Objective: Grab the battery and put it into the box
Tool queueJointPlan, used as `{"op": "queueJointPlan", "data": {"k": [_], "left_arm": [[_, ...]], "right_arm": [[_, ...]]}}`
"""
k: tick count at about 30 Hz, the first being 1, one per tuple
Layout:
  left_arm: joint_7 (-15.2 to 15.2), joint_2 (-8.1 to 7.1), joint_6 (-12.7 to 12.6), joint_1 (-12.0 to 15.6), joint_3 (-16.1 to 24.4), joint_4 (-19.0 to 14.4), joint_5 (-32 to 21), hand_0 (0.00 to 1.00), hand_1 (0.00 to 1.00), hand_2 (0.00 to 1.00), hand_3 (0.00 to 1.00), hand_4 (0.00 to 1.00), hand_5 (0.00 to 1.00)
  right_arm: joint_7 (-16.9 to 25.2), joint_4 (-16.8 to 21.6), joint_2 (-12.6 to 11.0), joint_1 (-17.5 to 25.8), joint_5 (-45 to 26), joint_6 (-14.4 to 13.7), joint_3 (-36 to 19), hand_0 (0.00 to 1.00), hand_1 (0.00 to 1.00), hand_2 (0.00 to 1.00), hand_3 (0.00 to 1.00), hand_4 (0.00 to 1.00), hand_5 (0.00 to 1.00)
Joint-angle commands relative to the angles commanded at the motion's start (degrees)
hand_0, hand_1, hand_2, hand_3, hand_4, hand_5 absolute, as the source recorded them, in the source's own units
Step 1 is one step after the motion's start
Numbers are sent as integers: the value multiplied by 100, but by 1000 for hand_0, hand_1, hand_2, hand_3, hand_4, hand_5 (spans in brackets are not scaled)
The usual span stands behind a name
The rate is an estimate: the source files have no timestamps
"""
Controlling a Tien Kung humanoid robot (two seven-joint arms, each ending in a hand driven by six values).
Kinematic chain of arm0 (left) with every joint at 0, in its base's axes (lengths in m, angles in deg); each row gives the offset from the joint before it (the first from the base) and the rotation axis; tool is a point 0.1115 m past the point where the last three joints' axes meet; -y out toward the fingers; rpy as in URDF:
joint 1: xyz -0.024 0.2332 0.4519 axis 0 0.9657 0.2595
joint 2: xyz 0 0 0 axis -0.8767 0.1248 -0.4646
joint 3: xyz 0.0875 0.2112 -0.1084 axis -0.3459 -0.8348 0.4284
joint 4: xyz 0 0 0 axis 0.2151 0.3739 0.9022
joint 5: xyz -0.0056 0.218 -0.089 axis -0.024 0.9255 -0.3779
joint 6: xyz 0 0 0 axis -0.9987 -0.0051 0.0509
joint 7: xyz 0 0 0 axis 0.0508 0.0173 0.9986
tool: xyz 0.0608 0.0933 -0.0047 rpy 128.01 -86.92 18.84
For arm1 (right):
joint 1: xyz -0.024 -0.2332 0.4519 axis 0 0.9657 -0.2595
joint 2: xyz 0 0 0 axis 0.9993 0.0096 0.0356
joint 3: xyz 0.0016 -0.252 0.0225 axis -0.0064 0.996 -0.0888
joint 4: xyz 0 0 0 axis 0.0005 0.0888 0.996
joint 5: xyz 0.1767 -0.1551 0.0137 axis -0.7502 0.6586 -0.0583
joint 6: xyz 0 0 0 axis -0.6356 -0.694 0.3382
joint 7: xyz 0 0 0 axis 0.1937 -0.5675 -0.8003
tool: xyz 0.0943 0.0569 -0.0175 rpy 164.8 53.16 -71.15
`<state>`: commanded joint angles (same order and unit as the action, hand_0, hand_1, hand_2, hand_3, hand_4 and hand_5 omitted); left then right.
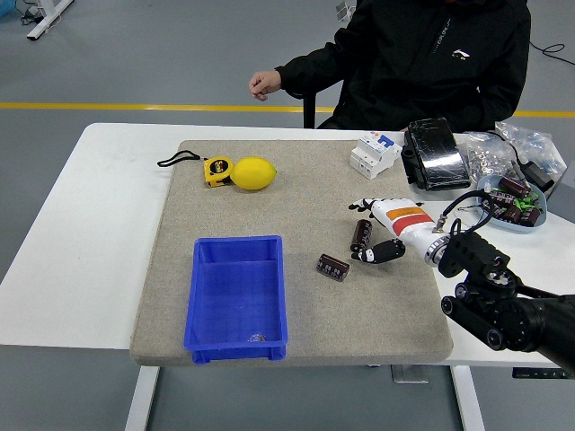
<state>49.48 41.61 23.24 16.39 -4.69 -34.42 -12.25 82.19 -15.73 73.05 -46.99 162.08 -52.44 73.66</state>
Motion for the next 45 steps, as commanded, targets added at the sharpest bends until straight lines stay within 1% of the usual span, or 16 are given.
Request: {"op": "queueJointPlan", "data": {"k": [3, 4, 7, 13, 15, 16, 21, 22, 27, 28, 30, 33, 34, 39, 40, 45], "left_arm": [[-1, 2, 3, -13, -21, -3, -18, 781, 757, 752, 602, 658, 588], [-2, 2, 5, -16, -28, -4, -23, 780, 757, 752, 603, 657, 586], [0, 5, 11, -28, -42, -9, -25, 780, 757, 752, 603, 657, 586], [-1, 7, 26, -62, -89, -20, -45, 780, 758, 752, 603, 657, 587], [-1, 10, 30, -76, -97, -23, -39, 780, 758, 752, 603, 657, 587], [-2, 11, 32, -81, -106, -25, -46, 780, 758, 752, 603, 656, 587], [-11, 18, 36, -106, -144, -30, -66, 780, 758, 752, 603, 656, 587], [-13, 19, 36, -108, -148, -30, -69, 779, 758, 753, 603, 657, 588], [-24, 28, 36, -128, -150, -29, -49, 779, 758, 753, 603, 657, 588], [-25, 29, 38, -131, -148, -29, -39, 778, 759, 753, 604, 657, 587], [-26, 31, 39, -136, -148, -30, -32, 778, 759, 753, 604, 657, 587], [-33, 34, 37, -143, -146, -28, -23, 778, 759, 753, 604, 657, 587], [-34, 34, 37, -144, -146, -28, -22, 778, 760, 753, 604, 658, 587], [-40, 40, 44, -146, -144, -28, 4, 778, 760, 753, 604, 658, 587], [-40, 41, 44, -144, -141, -28, 8, 775, 760, 753, 604, 659, 589], [-43, 46, 52, -135, -139, -29, 35, 775, 760, 753, 604, 659, 589]], "right_arm": [[13, -58, 15, 3, -42, -81, 44, 482, 611, 700, 784, 950, 322], [15, -79, 24, 5, -53, -108, 60, 452, 599, 685, 771, 945, 326], [16, -132, 53, 15, -76, -182, 93, 452, 599, 685, 771, 945, 326], [4, -193, 105, 25, -74, -216, 134, 460, 598, 684, 765, 941, 323], [4, -215, 124, 24, -73, -216, 141, 460, 598, 684, 765, 941, 323], [1, -229, 136, 23, -79, -211, 141, 495, 612, 690, 773, 944, 325], [-32, -288, 166, 10, -92, -189, 143, 495, 612, 690, 773, 944, 325], [-33, -291, 166, 8, -91, -187, 145, 522, 621, 694, 776, 924, 319], [-23, -294, 167, -12, -78, -186, 155, 522, 621, 694, 776, 924, 319], [-23, -294, 166, -16, -70, -186, 155, 538, 630, 699, 774, 911, 308], [-22, -296, 165, -24, -61, -184, 160, 538, 630, 699, 774, 911, 308], [-27, -321, 161, -38, -61, -144, 180, 538, 630, 699, 774, 911, 308], [-27, -327, 160, -40, -63, -127, 189, 590, 663, 724, 778, 909, 305], [-15, -334, 159, -34, -57, -82, 268, 590, 663, 724, 778, 909, 305], [-11, -329, 163, -29, -57, -77, 280, 629, 688, 743, 779, 908, 305], [6, -318, 192, 0, -14, -55, 318, 629, 688, 743, 779, 908, 305]]}}
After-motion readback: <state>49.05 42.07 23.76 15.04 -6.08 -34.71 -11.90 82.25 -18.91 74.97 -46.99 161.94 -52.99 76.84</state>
